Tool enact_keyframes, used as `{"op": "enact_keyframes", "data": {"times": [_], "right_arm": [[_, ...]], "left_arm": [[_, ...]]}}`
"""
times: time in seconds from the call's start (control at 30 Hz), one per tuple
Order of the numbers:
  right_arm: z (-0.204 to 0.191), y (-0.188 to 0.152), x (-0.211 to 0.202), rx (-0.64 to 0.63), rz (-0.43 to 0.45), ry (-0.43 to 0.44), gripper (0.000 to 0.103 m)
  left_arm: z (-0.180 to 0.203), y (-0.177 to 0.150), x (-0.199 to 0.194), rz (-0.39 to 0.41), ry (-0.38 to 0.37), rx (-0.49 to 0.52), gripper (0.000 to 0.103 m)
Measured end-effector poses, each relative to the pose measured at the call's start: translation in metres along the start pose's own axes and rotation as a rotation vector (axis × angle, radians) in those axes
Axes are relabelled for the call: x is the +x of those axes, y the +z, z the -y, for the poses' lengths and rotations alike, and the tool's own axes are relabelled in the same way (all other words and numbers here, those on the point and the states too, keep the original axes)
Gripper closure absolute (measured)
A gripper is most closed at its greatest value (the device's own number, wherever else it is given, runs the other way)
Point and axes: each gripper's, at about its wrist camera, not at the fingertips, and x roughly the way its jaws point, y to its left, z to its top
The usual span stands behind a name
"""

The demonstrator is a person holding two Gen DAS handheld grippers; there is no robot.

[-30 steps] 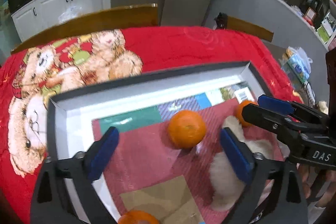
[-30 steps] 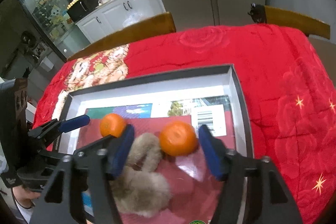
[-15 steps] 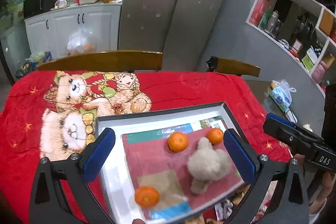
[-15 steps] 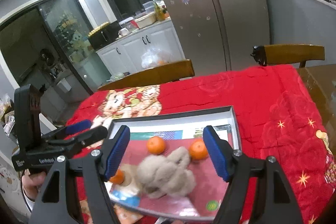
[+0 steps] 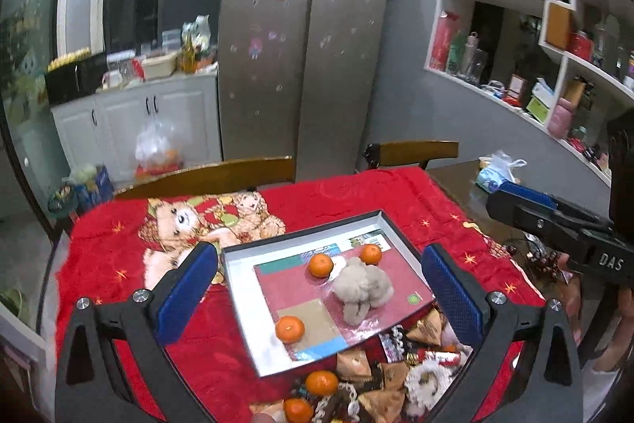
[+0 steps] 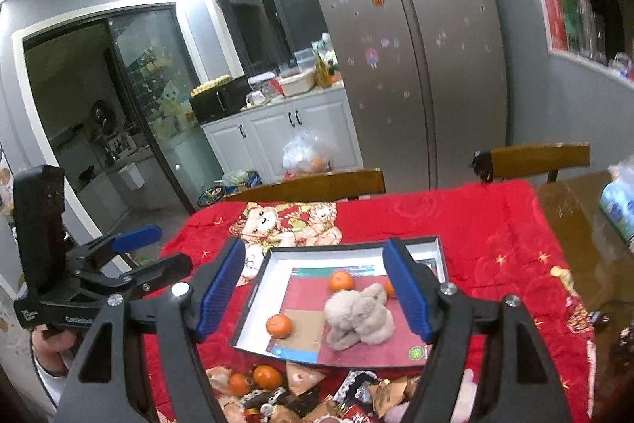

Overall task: Organize objects
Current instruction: 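Raise both open tools away from the box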

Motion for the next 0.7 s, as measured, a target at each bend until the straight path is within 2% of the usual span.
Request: {"op": "enact_keyframes", "data": {"times": [0.2,0.33,0.6,0.7], "right_arm": [[-0.030,-0.008,-0.028,-0.034,0.038,-0.016,0.031],[-0.048,-0.026,-0.044,-0.048,0.071,-0.035,0.031],[-0.074,-0.074,-0.054,-0.054,0.133,-0.094,0.031],[-0.082,-0.092,-0.051,-0.072,0.133,-0.108,0.031]], "left_arm": [[0.005,-0.010,-0.040,0.034,0.040,0.066,0.000],[0.004,-0.027,-0.059,0.073,0.025,0.093,0.000],[-0.002,-0.069,-0.063,0.052,-0.003,0.097,0.000],[-0.008,-0.083,-0.061,0.042,0.013,0.096,0.000]]}}
